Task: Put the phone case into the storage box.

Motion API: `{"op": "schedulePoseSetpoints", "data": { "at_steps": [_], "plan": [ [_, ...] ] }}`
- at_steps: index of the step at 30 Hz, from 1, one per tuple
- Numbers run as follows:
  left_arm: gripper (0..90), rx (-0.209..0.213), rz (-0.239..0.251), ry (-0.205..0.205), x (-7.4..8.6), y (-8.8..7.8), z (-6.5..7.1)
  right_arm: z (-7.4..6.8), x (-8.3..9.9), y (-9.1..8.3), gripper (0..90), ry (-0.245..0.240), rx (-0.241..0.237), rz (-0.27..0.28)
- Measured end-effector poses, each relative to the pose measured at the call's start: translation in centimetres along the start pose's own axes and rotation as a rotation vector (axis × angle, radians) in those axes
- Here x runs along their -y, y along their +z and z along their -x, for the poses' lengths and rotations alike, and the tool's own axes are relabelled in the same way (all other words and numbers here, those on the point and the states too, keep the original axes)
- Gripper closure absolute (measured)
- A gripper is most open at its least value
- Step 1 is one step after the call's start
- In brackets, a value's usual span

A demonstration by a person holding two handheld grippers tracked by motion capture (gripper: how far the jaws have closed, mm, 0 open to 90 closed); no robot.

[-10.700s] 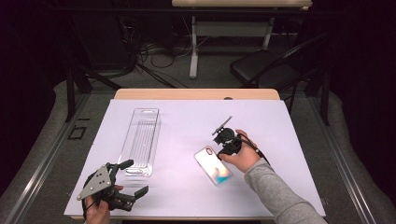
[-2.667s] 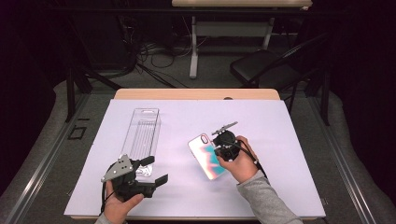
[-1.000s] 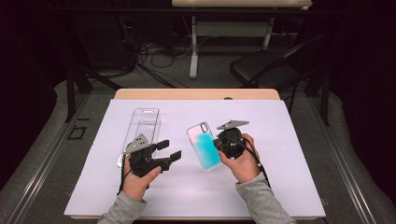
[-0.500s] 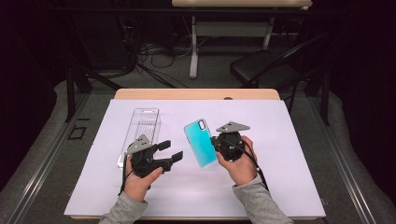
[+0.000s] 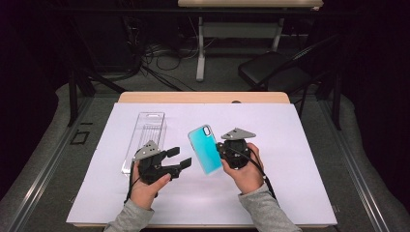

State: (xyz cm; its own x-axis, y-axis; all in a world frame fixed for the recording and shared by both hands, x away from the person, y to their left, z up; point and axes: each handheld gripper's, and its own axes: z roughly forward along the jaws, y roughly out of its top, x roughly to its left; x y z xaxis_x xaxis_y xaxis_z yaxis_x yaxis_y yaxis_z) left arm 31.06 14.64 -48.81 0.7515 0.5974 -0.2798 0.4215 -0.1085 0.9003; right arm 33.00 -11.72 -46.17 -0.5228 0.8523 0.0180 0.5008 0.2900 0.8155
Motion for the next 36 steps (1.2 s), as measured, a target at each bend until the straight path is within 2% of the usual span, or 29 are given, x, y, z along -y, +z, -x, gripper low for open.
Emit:
{"op": "schedulePoseSetpoints", "data": {
  "at_steps": [3,5,8,14,21,25,30,36],
  "plan": [
    [33.9,0.017,-0.007,-0.018,-0.1,0.1,0.1,0.0,0.0,0.0,88.0,-0.006,-0.001,0.003],
    [33.9,0.010,-0.009,-0.026,-0.2,0.1,0.2,-0.1,0.0,0.0,88.0,-0.006,-0.001,0.003],
    [33.9,0.018,-0.018,-0.062,-0.3,0.4,0.2,-0.1,0.0,0.0,88.0,-0.017,0.001,0.009],
    [38.6,0.077,-0.029,-0.113,-0.6,0.9,0.2,-0.2,0.0,0.0,88.0,-0.012,0.001,0.009],
    [46.5,0.125,-0.044,-0.223,-0.8,1.6,-0.1,-0.2,0.0,0.0,88.0,-0.009,0.000,0.011],
    [49.2,0.133,-0.045,-0.251,-0.9,1.9,-0.3,-0.2,0.1,0.0,87.9,-0.016,-0.002,0.012],
    [50.0,0.126,-0.023,-0.289,-0.8,2.3,-0.6,-0.2,0.1,0.1,87.9,-0.014,-0.004,0.009],
    [53.4,0.125,0.002,-0.305,-0.8,2.5,-0.7,-0.3,0.1,0.1,87.9,-0.013,-0.006,0.012]
  ]
}}
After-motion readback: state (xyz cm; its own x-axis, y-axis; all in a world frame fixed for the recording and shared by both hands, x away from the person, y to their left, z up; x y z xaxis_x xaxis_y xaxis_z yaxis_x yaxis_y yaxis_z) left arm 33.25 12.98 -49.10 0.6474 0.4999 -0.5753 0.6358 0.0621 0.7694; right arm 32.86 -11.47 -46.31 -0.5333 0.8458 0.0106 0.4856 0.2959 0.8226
